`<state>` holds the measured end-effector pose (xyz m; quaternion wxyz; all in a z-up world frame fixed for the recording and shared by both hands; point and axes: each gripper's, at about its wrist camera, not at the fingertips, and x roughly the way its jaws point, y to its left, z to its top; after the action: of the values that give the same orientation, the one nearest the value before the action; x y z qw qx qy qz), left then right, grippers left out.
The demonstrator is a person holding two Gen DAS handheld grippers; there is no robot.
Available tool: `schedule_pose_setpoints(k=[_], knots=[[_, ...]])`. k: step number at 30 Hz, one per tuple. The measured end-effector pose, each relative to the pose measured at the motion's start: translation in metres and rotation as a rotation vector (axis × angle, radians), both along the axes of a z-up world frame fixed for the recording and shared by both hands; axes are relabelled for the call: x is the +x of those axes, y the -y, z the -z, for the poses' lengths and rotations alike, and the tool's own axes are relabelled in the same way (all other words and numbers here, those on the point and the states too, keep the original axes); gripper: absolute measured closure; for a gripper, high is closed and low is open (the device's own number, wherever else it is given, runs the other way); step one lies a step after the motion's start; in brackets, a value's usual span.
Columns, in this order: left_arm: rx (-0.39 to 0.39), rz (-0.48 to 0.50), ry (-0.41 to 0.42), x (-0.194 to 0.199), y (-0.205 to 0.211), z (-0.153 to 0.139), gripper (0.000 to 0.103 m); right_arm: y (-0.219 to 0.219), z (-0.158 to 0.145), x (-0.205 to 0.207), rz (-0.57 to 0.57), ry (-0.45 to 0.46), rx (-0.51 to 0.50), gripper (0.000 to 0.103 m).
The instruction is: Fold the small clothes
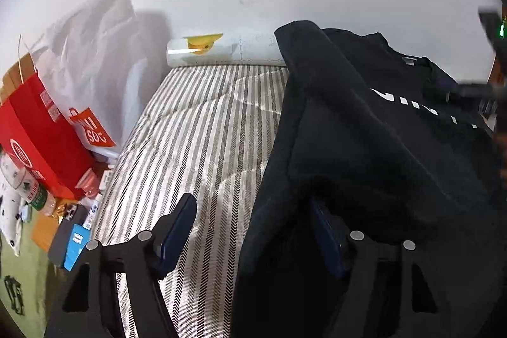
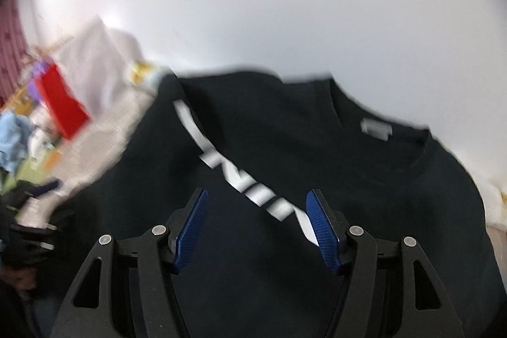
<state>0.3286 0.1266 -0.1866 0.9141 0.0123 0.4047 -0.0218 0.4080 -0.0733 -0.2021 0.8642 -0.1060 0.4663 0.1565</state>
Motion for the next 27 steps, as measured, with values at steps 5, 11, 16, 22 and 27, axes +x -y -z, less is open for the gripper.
schedule_pose_setpoints(k=[5,11,16,22,27], knots=[[-0.029,-0.001,-0.019,0.003,-0.003,0.004,0.032,0.069,0.019,-0.025,0.141,0.029,-0.125,0.039],[-0.066,-0.004,-0.034,0.004,-0.008,0.006,0.032,0.189,0.019,-0.065,0.438,-0.004,-0.123,0.033],[-0.068,-0.004,-0.035,0.004,-0.007,0.006,0.032,0.214,0.043,-0.077,0.482,-0.089,-0.118,0.028],[-0.089,-0.003,-0.042,0.006,-0.011,0.008,0.032,0.201,0.034,-0.072,0.416,-0.045,-0.054,0.089],[-0.098,0.000,-0.040,0.005,-0.013,0.007,0.031,0.210,0.008,-0.094,0.413,0.036,-0.081,0.097]])
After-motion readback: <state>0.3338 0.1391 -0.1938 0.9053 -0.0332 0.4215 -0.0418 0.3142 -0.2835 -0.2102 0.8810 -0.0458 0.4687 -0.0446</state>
